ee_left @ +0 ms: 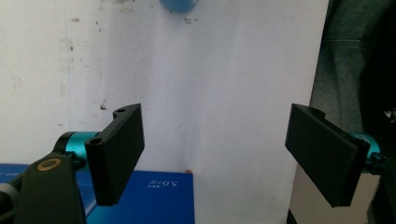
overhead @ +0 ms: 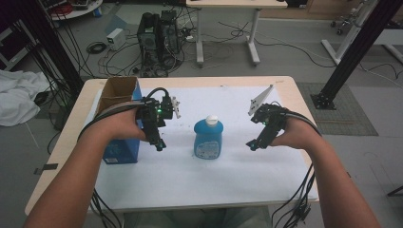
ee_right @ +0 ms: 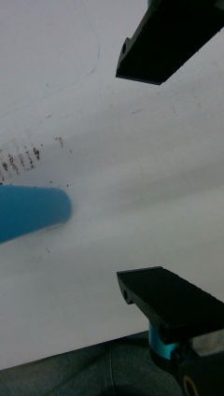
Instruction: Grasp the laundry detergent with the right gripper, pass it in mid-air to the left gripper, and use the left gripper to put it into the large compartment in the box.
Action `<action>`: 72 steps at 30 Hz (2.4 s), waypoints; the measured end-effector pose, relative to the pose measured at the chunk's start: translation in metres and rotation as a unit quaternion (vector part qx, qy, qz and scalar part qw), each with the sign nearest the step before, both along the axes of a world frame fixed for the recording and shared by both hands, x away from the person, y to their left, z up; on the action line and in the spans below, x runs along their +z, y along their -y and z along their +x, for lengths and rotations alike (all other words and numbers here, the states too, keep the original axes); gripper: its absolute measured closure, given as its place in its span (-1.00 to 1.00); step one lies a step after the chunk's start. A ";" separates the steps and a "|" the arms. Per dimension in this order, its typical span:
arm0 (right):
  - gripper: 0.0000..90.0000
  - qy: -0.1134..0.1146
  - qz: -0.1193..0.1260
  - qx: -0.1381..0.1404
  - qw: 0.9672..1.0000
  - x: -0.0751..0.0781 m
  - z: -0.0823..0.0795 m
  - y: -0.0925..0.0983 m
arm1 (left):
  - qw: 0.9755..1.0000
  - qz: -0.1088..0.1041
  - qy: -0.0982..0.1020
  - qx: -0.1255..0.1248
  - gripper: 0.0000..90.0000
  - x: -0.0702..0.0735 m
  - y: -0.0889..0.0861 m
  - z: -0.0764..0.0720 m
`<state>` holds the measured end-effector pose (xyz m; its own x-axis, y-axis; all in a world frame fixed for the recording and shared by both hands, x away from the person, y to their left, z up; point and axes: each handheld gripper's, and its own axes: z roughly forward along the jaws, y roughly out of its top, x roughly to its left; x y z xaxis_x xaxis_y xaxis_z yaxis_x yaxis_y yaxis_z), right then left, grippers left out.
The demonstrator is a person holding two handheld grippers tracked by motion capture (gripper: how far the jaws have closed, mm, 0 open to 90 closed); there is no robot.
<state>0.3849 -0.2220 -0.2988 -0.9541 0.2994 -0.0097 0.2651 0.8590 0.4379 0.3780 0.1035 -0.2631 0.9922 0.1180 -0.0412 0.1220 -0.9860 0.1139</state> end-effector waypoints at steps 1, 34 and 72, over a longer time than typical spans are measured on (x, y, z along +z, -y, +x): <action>-0.93 -0.001 -0.002 0.001 1.000 -0.002 0.000 -0.001 | 1.000 0.000 0.000 0.000 -0.56 0.000 0.000 0.000; -0.96 -0.029 0.086 0.009 0.996 -0.054 0.011 -0.035 | 1.000 -0.004 -0.002 0.000 -0.56 0.000 -0.004 -0.007; -0.95 -0.008 0.174 0.043 0.984 -0.094 0.020 -0.068 | 1.000 0.002 -0.009 0.002 -0.56 -0.009 -0.007 -0.008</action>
<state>0.4046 -0.1541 -0.3931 -0.9751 0.2009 0.0939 0.2075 0.6771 0.7060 0.3700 0.1102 -0.2724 0.9908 0.1217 -0.0588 0.1276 -0.9859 0.1086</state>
